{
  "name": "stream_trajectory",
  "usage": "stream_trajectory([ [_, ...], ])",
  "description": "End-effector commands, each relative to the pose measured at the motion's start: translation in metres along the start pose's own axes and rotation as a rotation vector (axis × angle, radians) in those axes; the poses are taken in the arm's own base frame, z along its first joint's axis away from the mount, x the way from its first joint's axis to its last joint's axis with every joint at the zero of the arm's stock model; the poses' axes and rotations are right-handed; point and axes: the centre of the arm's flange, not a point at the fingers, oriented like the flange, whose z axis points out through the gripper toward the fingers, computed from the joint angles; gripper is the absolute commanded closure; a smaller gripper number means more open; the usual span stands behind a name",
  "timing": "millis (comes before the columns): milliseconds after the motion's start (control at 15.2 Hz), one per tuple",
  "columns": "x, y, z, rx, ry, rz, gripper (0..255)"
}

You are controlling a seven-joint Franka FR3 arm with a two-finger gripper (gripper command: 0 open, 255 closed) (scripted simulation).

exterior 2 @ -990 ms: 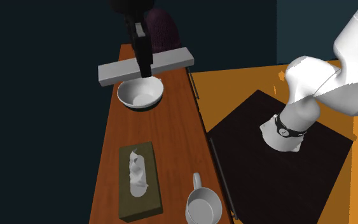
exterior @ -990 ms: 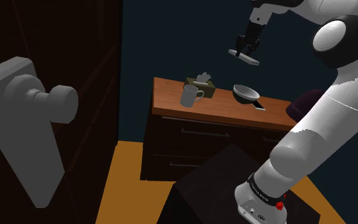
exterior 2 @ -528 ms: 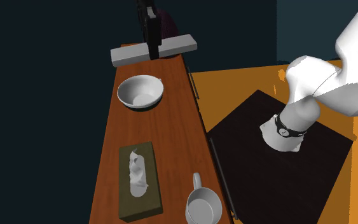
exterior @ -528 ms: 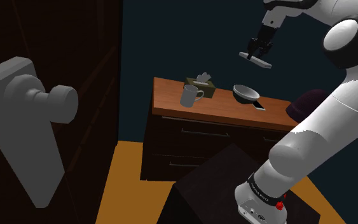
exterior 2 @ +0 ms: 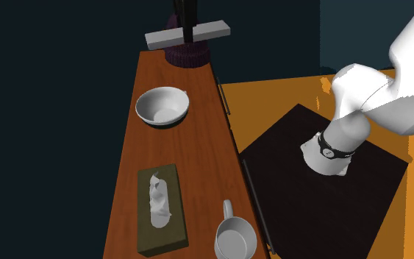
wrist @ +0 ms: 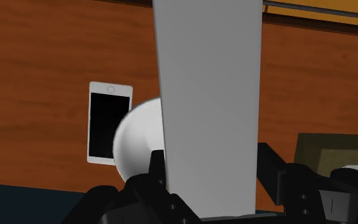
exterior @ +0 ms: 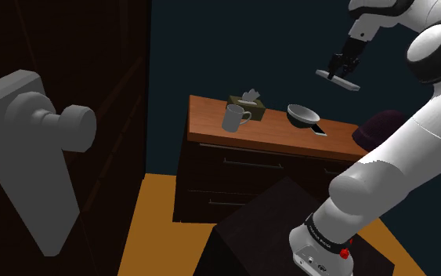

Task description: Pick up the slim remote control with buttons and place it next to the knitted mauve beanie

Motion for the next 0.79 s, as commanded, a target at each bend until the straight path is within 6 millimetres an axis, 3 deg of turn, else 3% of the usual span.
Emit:
stream_trajectory([
  [0,-0.012,0.021,0.001,0.0,0.0,-0.001,255],
  [726,-0.078,0.151,0.003,0.0,0.0,-0.001,255],
])
